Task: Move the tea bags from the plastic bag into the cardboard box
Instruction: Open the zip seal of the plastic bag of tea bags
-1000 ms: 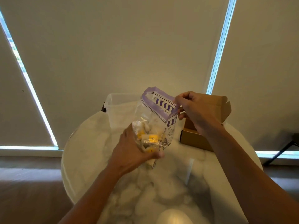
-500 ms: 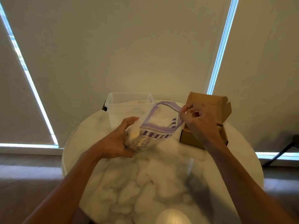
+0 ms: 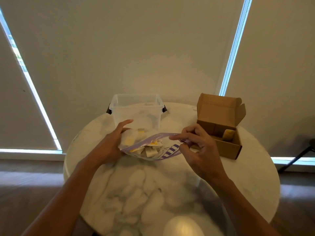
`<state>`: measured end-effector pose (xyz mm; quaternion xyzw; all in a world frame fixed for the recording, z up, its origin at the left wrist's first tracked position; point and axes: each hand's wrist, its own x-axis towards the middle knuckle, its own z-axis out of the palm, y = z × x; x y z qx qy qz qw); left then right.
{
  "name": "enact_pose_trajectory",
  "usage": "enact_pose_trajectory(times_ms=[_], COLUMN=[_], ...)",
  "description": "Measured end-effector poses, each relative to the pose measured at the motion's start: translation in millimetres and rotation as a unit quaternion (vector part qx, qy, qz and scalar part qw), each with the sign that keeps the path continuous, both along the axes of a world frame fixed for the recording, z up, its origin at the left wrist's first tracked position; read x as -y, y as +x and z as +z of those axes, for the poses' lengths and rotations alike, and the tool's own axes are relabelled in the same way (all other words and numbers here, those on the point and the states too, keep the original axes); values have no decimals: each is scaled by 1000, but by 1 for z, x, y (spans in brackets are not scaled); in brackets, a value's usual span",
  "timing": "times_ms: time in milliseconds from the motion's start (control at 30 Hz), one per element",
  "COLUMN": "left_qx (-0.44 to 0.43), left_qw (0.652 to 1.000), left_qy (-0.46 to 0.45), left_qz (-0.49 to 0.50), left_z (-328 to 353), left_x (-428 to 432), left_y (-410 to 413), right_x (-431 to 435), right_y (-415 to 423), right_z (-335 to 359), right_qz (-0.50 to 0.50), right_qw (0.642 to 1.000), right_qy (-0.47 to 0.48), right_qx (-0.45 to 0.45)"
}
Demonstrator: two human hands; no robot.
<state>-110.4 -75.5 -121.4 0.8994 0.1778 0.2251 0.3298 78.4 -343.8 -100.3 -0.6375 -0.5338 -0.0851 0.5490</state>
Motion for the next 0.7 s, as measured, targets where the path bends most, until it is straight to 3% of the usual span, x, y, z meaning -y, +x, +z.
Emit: enact_pose_trajectory(times_ms=[167,367,567,700], left_qx=[2,113,79,102], left_qw=[1000,971,983,972], left_qy=[22,-185,-165,-211], left_qz=[19,100,-4,2], left_z=[-7,11,38,27], left_x=[-25,-10,32,39], left_y=[-5,7,40,50], right_x=[-5,-18,-10,-6], right_y=[-2,-10,-5,-3], right_z=[15,6,-1,-4], right_qz=[7,0,-35,-66], right_qw=[997,986,984,981], right_qy=[46,65,65,82], right_qx=[69,153,160,161])
